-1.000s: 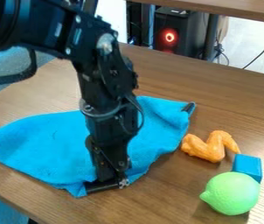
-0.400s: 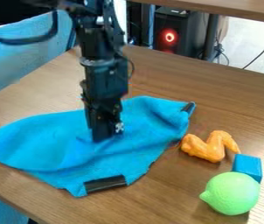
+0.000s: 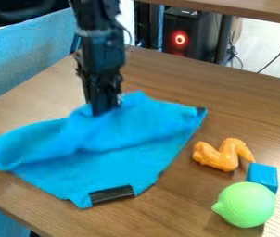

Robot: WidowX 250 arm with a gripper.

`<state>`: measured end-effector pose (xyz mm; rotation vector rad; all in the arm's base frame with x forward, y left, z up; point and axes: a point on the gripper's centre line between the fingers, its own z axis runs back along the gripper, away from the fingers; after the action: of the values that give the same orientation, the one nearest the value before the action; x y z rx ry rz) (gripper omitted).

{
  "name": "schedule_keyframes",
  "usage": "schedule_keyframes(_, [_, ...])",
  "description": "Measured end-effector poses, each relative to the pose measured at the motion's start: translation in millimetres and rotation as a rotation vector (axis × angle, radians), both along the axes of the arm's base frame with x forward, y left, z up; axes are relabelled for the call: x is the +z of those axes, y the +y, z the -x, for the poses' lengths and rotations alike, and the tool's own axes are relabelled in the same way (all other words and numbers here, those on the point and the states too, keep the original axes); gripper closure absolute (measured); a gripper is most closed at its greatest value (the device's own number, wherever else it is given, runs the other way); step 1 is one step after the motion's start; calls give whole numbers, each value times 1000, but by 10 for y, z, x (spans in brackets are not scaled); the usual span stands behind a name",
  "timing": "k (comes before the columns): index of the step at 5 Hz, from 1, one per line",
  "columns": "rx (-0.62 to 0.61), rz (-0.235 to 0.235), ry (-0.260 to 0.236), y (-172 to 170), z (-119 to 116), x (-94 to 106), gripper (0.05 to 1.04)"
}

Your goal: Unfold the cloth from bottom right to top left

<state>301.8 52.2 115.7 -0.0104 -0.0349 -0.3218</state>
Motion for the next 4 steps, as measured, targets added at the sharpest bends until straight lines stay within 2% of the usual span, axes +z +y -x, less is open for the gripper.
schedule_keyframes(2, [161, 2, 10, 439, -351, 94, 1011])
schedule_keyframes(3, [184, -35, 53, 563, -441, -10, 1011])
schedule_keyframes(4, [175, -120, 102, 722, -476, -76, 1011])
